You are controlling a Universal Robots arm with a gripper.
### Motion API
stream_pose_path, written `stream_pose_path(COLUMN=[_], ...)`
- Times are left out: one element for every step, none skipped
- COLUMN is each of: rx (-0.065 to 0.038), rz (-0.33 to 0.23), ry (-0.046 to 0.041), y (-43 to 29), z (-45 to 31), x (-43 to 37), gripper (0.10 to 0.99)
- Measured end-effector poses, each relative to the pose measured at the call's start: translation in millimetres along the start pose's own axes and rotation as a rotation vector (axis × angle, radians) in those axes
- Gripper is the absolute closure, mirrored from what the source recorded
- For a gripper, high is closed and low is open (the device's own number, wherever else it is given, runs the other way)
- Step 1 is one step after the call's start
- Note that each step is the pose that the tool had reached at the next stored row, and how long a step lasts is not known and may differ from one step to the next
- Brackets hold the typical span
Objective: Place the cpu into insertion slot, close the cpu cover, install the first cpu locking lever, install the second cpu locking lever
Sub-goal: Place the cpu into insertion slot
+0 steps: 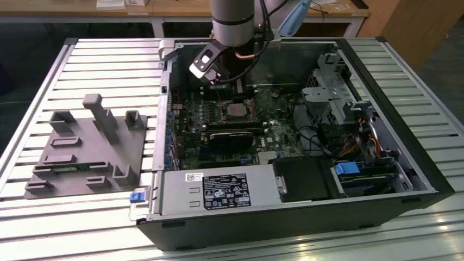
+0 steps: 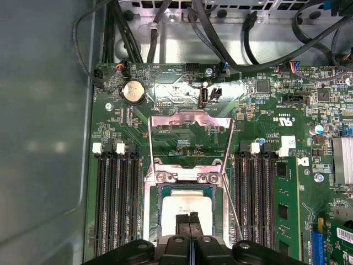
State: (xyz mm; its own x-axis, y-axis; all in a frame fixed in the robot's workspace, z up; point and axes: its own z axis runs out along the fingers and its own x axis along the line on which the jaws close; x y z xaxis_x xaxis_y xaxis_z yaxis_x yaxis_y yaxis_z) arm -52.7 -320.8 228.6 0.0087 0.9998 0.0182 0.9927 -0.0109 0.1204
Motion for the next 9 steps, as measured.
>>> stream_pose_path(rx=[0.0,0.0,0.0,0.0,0.0,0.0,0.0,0.0,0.0], rz=[0.0,0.0,0.0,0.0,0.0,0.0,0.0,0.0,0.0], ry=[0.0,0.0,0.0,-0.0001,-0.0005,-0.0003,0.0,-0.0002,-0.0001], y=[0.0,0.0,0.0,0.0,0.1,0.3,0.5,0.8,1.0], z=[-0.1,-0.1,-0.2,-0.3,-1.2,-2.5,-4.3,-6.4,-8.7], x=[0.0,0.0,0.0,0.0,0.0,0.0,0.1,0.1,0.1], gripper=[0.984,0.984,0.984,0.984,0.984,0.984,0.984,0.984,0.984])
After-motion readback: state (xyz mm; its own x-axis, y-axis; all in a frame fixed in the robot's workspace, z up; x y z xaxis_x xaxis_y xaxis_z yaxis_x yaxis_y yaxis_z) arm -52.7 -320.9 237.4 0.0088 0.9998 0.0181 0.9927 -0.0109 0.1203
